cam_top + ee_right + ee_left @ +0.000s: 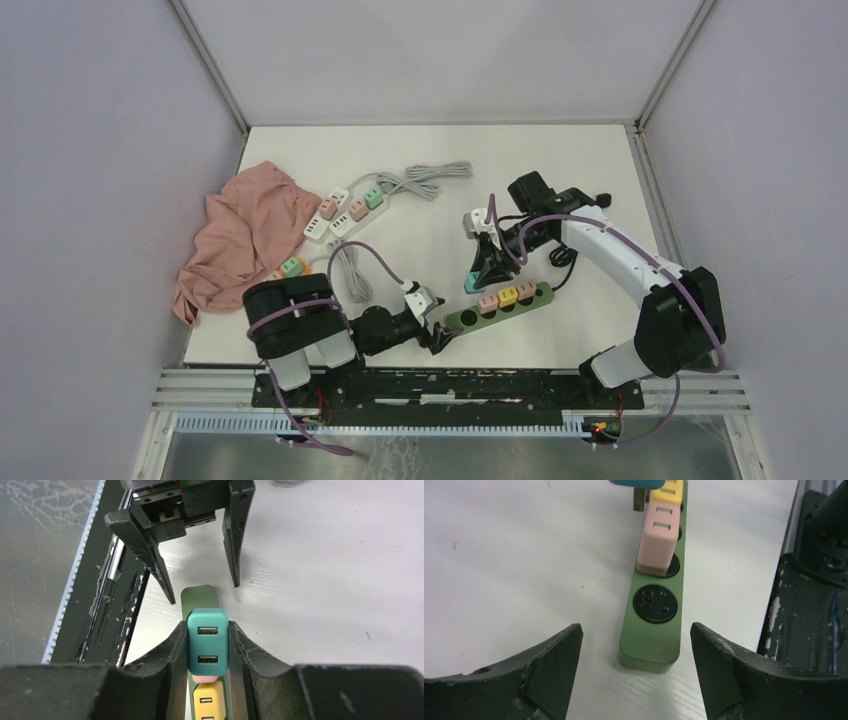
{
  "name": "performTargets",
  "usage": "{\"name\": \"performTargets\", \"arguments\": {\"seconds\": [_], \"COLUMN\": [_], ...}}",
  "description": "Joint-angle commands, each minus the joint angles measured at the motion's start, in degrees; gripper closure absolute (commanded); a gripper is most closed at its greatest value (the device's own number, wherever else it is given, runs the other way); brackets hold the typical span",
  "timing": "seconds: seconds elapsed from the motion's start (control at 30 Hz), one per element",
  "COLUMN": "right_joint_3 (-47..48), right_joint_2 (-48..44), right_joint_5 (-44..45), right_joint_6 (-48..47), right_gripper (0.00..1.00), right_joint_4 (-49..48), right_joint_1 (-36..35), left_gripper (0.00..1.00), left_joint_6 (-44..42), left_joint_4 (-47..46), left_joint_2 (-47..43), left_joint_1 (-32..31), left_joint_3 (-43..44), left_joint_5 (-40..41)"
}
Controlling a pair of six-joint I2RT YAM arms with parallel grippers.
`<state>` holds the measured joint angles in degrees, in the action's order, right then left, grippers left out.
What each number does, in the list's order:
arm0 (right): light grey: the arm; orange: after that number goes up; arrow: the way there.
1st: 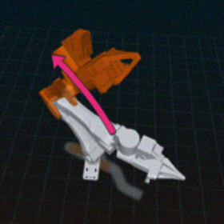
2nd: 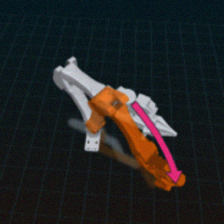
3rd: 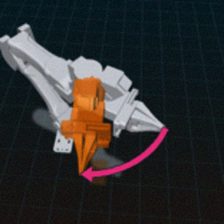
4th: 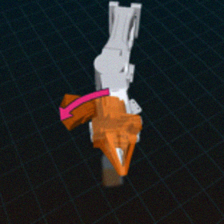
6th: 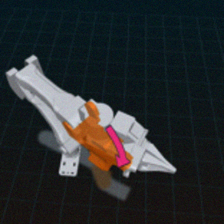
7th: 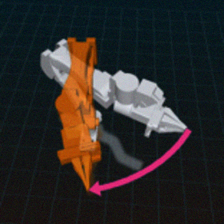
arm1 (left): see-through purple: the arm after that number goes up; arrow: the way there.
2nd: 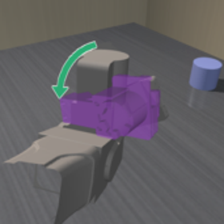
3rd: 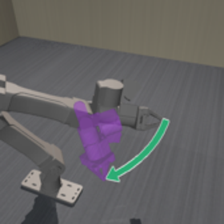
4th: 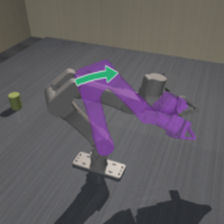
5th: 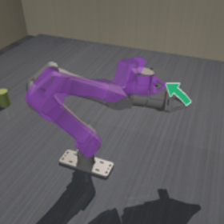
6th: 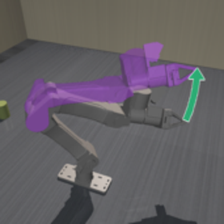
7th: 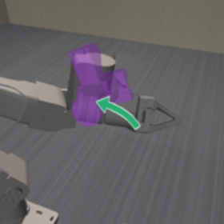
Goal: Pull the plug off the socket
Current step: Remove the plug from the socket.
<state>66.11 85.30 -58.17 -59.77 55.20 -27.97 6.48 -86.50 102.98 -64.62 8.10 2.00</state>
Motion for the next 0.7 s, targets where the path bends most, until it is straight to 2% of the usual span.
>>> {"name": "performTargets", "arguments": {"seconds": [0.0,0.2,0.27,0.47,0.67], "right_joint_3": [2.9,2.0,1.1,-2.7,-4.7], "right_joint_2": [-2.5,-3.0,-3.4,-4.4,-3.6], "right_joint_5": [-6.7,-10.3,-10.8,-7.4,-1.6], "right_joint_6": [4.2,12.4,17.0,33.3,44.9], "right_gripper": [1.0,0.99,0.99,0.99,0.99], "right_joint_4": [-0.3,-5.9,-9.7,-24.5,-34.5], "right_joint_1": [3.5,8.2,9.5,12.1,14.0], "left_gripper": [0.14,0.13,0.13,0.13,0.12], "left_joint_6": [2.8,3.5,3.4,4.8,6.7], "left_joint_4": [8.8,35.2,41.1,46.9,50.3], "left_joint_2": [-8.3,-21.3,-25.2,-33.9,-40.1], "left_joint_1": [0.2,0.2,0.2,0.2,0.2], "left_joint_3": [1.9,8.4,9.5,9.8,10.0], "left_joint_5": [0.5,1.3,1.8,3.5,4.6]}}
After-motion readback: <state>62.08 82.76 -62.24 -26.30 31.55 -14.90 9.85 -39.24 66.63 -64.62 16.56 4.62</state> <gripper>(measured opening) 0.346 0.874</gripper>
